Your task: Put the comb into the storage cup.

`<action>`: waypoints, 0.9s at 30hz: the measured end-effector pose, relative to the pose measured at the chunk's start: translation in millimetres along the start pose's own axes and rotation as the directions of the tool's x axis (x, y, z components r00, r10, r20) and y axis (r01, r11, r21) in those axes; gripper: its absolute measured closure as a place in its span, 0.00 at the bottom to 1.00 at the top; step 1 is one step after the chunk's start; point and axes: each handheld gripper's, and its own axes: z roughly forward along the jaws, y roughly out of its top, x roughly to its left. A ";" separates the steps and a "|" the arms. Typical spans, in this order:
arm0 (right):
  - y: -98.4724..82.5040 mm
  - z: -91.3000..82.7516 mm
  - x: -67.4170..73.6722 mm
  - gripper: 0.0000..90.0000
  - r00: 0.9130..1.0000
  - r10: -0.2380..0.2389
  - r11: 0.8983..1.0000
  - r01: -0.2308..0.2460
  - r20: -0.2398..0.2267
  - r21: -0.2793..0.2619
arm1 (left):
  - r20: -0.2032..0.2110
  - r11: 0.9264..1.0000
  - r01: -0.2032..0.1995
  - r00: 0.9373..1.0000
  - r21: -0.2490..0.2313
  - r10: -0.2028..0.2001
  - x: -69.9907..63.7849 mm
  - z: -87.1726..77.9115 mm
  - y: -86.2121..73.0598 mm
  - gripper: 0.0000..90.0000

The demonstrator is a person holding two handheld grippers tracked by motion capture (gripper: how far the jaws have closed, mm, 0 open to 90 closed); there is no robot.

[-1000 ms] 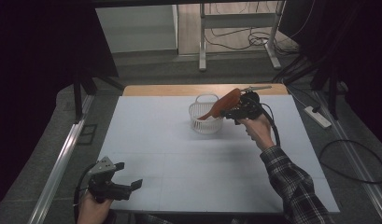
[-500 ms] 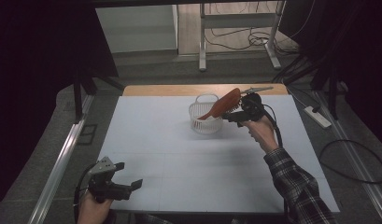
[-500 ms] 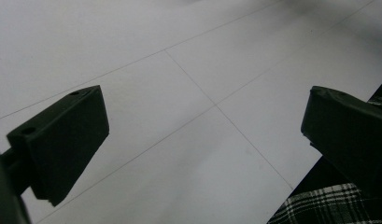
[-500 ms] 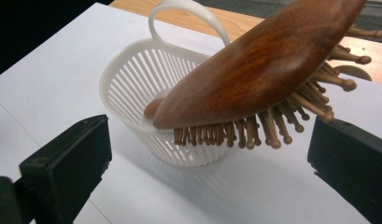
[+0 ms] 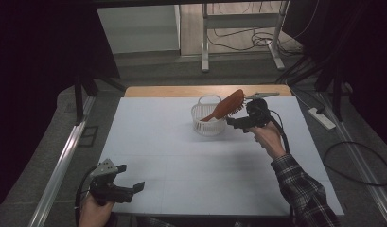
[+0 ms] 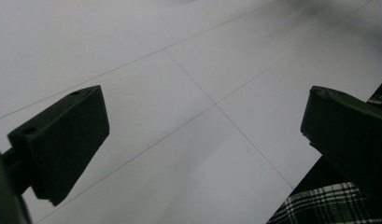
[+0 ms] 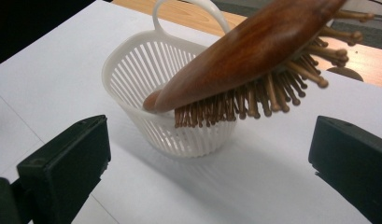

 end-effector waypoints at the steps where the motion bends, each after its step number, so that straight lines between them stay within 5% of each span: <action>1: -1.0 -0.6 0.0 0.00 1.000 0.001 1.000 -0.001 -0.004 -0.004 | 0.001 1.000 0.000 1.000 0.001 0.000 -0.1 0.1 0.0 0.01; 15: -11.9 -2.3 2.6 0.00 0.999 -0.029 0.999 0.029 -0.018 0.024 | 0.005 1.000 0.005 1.000 0.002 -0.005 0.8 0.1 0.1 0.01; 23: -16.8 -7.0 4.8 0.00 0.996 0.016 1.000 -0.014 -0.087 0.026 | 0.008 1.000 0.006 1.000 -0.001 -0.006 1.1 -0.4 0.1 0.01; 27: -19.8 -9.1 7.3 0.00 0.996 0.001 0.999 0.002 -0.087 0.032 | 0.011 1.000 0.009 1.000 -0.006 -0.008 1.5 -0.8 -0.1 0.01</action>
